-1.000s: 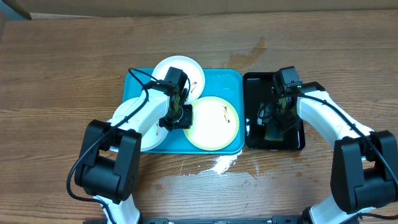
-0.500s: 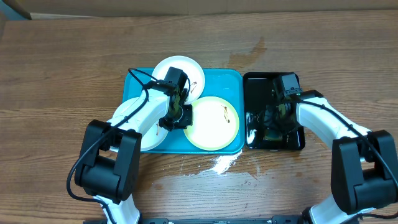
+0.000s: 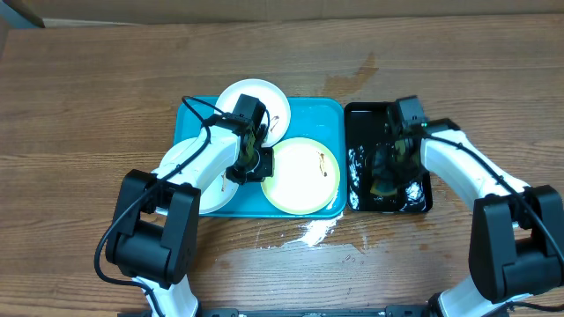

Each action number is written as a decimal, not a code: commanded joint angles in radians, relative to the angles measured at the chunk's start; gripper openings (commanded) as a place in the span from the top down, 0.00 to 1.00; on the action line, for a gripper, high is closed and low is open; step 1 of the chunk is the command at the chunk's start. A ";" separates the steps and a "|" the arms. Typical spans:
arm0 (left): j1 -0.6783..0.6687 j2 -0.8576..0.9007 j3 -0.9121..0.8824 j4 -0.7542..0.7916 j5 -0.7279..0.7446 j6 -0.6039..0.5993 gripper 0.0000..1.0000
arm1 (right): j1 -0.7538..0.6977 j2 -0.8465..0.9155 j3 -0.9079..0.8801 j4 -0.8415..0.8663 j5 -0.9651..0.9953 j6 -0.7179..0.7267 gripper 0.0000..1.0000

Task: Clean dirty plates on tray and stack at the side
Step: 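Dip and rub the sponge in the black tray's soapy water with right gripper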

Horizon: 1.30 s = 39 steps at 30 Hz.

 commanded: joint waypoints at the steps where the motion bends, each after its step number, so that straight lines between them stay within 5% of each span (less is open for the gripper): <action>1: -0.002 0.002 0.010 0.000 -0.006 0.000 0.96 | 0.004 -0.053 0.106 -0.049 -0.010 -0.015 0.96; 14: -0.002 -0.077 0.056 -0.091 -0.180 -0.044 0.96 | 0.004 -0.118 0.171 -0.113 -0.010 -0.028 0.96; 30: -0.002 -0.078 0.056 -0.107 -0.182 -0.043 0.96 | 0.004 -0.117 0.180 -0.162 -0.026 -0.112 0.96; 39: -0.002 -0.078 0.056 -0.117 -0.163 -0.043 0.96 | 0.004 -0.132 0.214 -0.216 0.025 -0.047 0.96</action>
